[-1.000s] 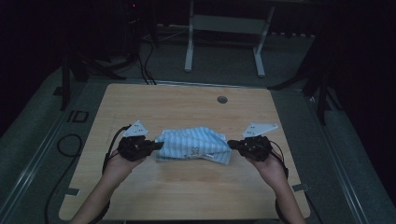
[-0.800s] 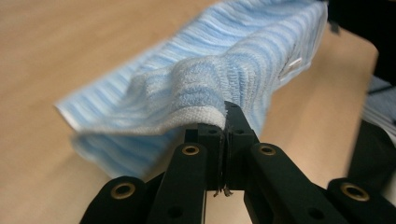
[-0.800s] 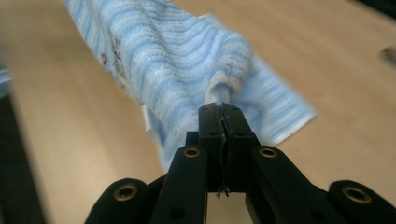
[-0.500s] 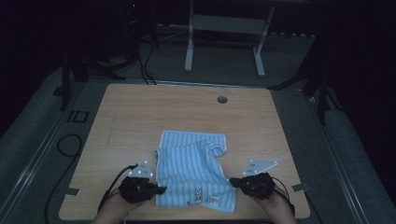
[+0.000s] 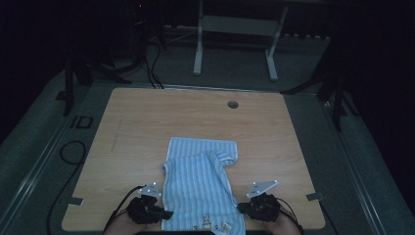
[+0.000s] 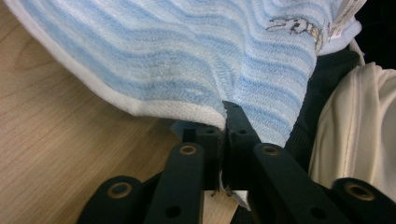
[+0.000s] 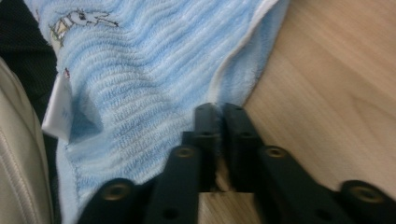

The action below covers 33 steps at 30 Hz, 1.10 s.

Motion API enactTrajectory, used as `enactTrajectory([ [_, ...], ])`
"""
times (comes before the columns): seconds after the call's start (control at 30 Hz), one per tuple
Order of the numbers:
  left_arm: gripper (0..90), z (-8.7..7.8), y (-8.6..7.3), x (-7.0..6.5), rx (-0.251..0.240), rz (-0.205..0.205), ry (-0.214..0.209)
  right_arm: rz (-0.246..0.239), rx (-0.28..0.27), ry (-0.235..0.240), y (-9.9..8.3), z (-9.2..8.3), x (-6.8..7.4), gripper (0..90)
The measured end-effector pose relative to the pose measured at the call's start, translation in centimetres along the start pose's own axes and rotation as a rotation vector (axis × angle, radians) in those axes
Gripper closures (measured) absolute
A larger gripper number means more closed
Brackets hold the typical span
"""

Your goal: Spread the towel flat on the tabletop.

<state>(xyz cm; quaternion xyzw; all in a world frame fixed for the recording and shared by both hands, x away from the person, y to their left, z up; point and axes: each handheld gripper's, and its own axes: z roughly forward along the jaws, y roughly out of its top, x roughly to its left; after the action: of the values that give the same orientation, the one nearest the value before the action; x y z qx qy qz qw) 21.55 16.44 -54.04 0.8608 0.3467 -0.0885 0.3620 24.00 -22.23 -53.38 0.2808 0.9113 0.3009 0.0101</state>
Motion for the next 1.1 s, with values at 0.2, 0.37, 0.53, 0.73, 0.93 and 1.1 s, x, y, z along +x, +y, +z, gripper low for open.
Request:
enactTrajectory([
  [0.2,47.9,-4.7,1.2,0.9,-0.052,0.024,0.143,-0.020,-0.047,-0.043,2.4,-3.4,-1.0,60.2],
  [0.37,46.5,-5.8,2.6,3.7,-0.126,-0.053,0.179,0.024,-0.128,-0.068,5.3,-4.0,-3.5,54.0],
  [0.53,46.6,-4.1,4.8,6.1,-0.123,-0.071,0.185,0.052,-0.130,-0.052,7.5,-2.0,-5.5,53.6],
  [0.73,51.1,-2.2,6.3,7.3,-0.102,-0.108,0.188,0.041,-0.092,-0.158,9.3,0.6,-7.7,62.8],
  [0.93,75.6,-0.5,6.7,8.2,-0.084,-0.128,0.193,0.049,-0.008,-0.184,10.5,3.7,-9.9,71.6],
  [1.1,88.5,-0.8,6.9,7.9,-0.099,-0.115,0.199,0.046,0.006,-0.184,11.1,4.0,-11.1,87.6],
])
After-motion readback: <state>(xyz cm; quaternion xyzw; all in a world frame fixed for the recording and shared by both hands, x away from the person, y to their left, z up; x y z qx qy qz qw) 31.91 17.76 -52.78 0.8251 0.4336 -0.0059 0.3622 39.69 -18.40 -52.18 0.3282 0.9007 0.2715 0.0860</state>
